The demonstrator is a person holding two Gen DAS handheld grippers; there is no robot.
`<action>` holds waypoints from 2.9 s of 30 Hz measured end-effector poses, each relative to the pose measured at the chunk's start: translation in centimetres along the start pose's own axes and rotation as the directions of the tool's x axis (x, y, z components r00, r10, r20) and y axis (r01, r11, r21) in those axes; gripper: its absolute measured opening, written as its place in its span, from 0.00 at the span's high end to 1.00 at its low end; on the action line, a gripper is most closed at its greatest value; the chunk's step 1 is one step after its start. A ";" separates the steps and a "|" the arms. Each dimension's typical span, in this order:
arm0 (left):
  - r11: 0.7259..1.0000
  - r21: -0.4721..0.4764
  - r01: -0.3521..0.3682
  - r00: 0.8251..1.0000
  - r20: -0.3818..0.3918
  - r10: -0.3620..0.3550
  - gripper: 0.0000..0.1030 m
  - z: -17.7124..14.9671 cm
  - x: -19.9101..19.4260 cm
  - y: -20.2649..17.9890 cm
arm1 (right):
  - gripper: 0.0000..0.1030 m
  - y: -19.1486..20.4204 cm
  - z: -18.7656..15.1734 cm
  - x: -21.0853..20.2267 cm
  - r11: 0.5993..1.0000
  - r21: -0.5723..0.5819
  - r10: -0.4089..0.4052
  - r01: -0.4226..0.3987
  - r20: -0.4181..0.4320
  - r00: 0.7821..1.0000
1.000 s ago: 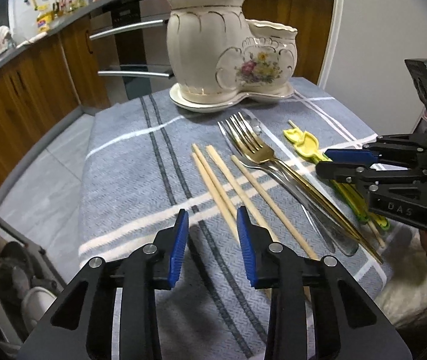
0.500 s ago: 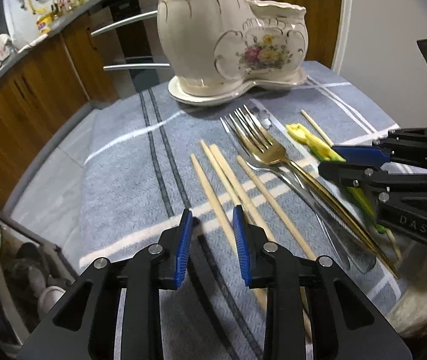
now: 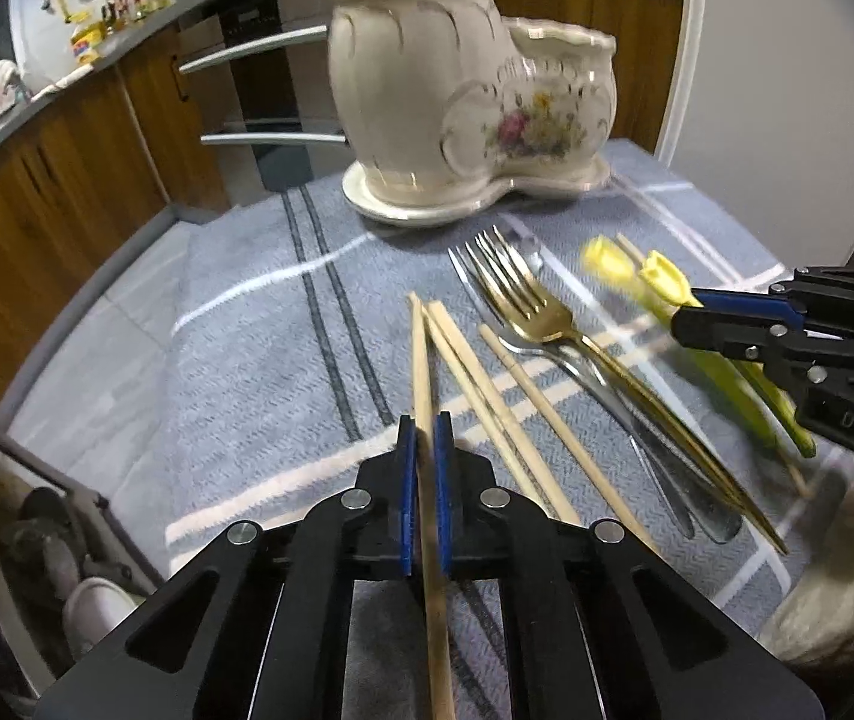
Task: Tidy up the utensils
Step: 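Lower the chopstick into the tall pot while the right tool fills the small pot, then open both tools and withdraw them back over the loose utensils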
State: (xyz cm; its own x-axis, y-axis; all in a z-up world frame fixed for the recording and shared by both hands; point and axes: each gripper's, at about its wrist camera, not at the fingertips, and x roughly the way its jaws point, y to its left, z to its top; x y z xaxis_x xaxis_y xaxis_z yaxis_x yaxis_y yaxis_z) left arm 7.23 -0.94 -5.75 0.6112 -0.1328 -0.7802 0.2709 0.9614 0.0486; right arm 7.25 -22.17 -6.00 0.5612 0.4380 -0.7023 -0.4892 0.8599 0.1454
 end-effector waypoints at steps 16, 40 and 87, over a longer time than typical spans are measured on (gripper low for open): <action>0.975 -0.059 0.213 0.882 0.441 -0.165 0.94 8.5 -8.7 3.8 | 0.90 -3.6 9.8 -5.9 0.990 0.138 -0.020 -0.042 0.421 0.907; 0.991 -0.108 0.077 0.838 0.546 -0.006 0.94 20.6 -5.2 3.4 | 0.90 -8.7 16.8 3.3 0.959 0.284 -0.136 -0.022 0.523 0.841; 0.986 -0.164 -0.038 0.931 0.353 0.095 0.05 6.0 -6.4 4.0 | 0.05 -6.1 4.5 -6.9 0.964 0.220 -0.218 0.149 0.333 0.917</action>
State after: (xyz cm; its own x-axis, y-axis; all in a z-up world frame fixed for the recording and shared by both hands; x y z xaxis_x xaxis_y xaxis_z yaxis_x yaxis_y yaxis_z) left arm 8.82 2.29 3.18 0.8570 -0.1175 -0.5017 0.1220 0.9922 -0.0241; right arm 9.36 -29.24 1.03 0.8439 0.3018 -0.4435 -0.2409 0.9519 0.1892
